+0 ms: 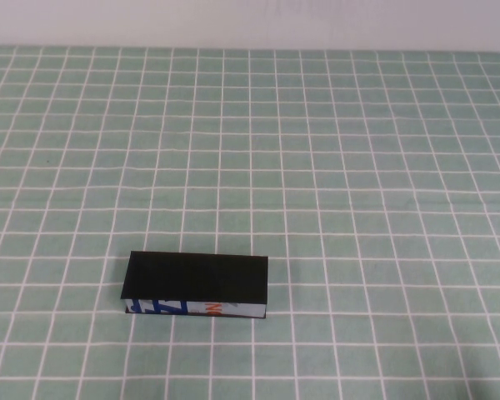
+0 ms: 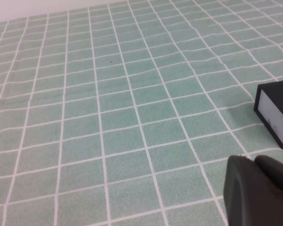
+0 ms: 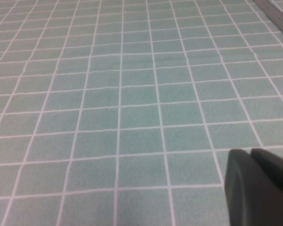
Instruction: Return glasses to glasses case
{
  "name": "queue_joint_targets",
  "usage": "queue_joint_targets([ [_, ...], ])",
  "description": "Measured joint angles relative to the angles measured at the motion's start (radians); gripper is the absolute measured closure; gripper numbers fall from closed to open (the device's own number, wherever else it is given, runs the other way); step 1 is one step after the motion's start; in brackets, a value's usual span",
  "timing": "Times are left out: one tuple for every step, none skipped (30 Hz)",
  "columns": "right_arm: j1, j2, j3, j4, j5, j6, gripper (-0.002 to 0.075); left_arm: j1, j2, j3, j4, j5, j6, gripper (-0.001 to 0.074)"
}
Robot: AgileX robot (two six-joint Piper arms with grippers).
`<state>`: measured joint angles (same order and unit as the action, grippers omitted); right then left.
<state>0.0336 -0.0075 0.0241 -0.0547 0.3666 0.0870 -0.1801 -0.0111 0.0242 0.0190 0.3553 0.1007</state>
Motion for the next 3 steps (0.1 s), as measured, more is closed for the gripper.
queue_joint_targets([
  [0.0, 0.0, 0.0, 0.0, 0.0, 0.0, 0.0739, 0.0, 0.0, 0.0, 0.0, 0.0, 0.0, 0.0737],
  [0.0, 0.0, 0.0, 0.0, 0.0, 0.0, 0.0739, 0.0, 0.0, 0.0, 0.0, 0.0, 0.0, 0.0737],
  [0.0, 0.0, 0.0, 0.0, 0.0, 0.0, 0.0739, 0.0, 0.0, 0.0, 0.0, 0.0, 0.0, 0.0737],
])
